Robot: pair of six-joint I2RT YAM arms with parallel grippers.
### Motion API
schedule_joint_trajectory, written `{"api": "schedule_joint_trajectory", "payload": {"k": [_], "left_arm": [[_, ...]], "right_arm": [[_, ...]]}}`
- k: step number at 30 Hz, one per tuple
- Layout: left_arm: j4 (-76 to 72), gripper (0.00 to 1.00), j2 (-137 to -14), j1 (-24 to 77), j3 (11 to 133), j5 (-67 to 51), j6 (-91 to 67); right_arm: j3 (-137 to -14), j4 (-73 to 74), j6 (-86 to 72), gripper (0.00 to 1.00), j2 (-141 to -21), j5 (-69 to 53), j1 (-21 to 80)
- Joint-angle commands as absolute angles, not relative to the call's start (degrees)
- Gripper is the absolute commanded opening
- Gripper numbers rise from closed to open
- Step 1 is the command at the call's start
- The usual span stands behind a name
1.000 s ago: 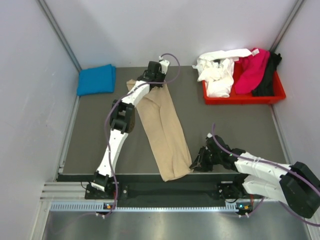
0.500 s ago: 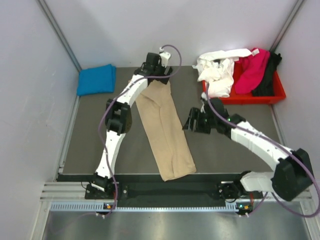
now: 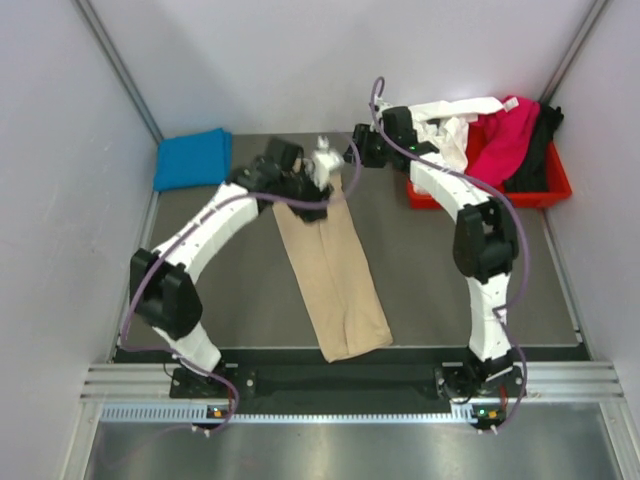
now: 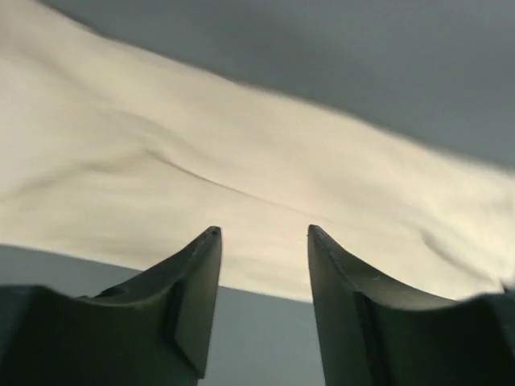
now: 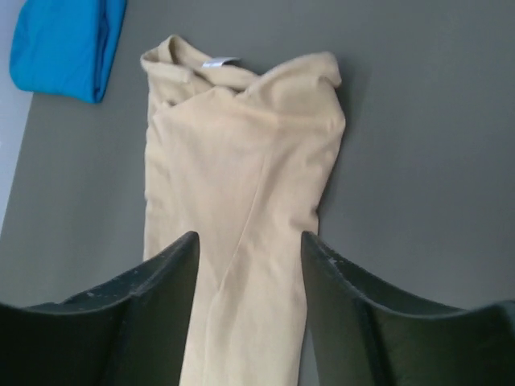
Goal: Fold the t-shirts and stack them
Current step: Fold the tshirt
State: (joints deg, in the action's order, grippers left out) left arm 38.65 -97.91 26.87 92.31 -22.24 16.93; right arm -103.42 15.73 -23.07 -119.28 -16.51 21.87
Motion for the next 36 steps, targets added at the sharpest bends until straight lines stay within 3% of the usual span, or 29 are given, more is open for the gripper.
{"api": "schedule_joint_trajectory", "payload": {"k": [1, 6, 10, 18, 26, 29, 32, 33, 35, 36], "left_arm": [[44.12, 0.53, -90.82, 35.67, 78.69, -22.96, 24.42], [37.46, 0.74, -81.49, 44.01, 61.02, -23.73, 31.19], [29.46, 0.80, -74.99, 49.56, 49.68, -24.00, 37.08], [17.06, 0.84, -76.99, 58.35, 37.53, -21.10, 42.71], [9.59, 0.86, -80.86, 59.50, 35.33, -19.07, 46.41], [7.83, 0.86, -82.26, 59.68, 35.94, -19.25, 46.67], [8.70, 0.74, -84.20, 60.81, 36.65, -19.08, 47.90], [9.14, 0.55, -84.37, 60.91, 36.56, -18.90, 48.34], [10.28, 0.26, -84.37, 61.00, 36.65, -16.72, 48.96], [12.02, 0.00, -84.72, 61.08, 37.00, -14.61, 49.13]], "right_arm": [[-118.06, 13.80, -23.64, 0.55, -129.61, -19.76, 21.01], [-129.37, 10.47, -29.08, 0.63, -143.07, -19.60, 20.65], [-134.89, 6.94, -33.39, 0.65, -148.96, -17.59, 20.57], [-137.90, 2.99, -40.51, 0.62, -156.97, -15.47, 21.09], [-138.60, -1.40, -44.38, 0.43, -160.48, -15.38, 21.88], [-138.34, -2.81, -46.92, 0.28, -160.84, -15.12, 21.71], [-136.85, -4.57, -48.68, 0.14, -160.14, -13.80, 21.45], [-135.89, -6.05, -49.13, 0.06, -160.05, -13.45, 21.36], [-135.70, -8.07, -50.79, 0.00, -160.05, -12.92, 21.27], [-135.70, -9.04, -51.58, 0.00, -160.22, -12.75, 21.18]]}}
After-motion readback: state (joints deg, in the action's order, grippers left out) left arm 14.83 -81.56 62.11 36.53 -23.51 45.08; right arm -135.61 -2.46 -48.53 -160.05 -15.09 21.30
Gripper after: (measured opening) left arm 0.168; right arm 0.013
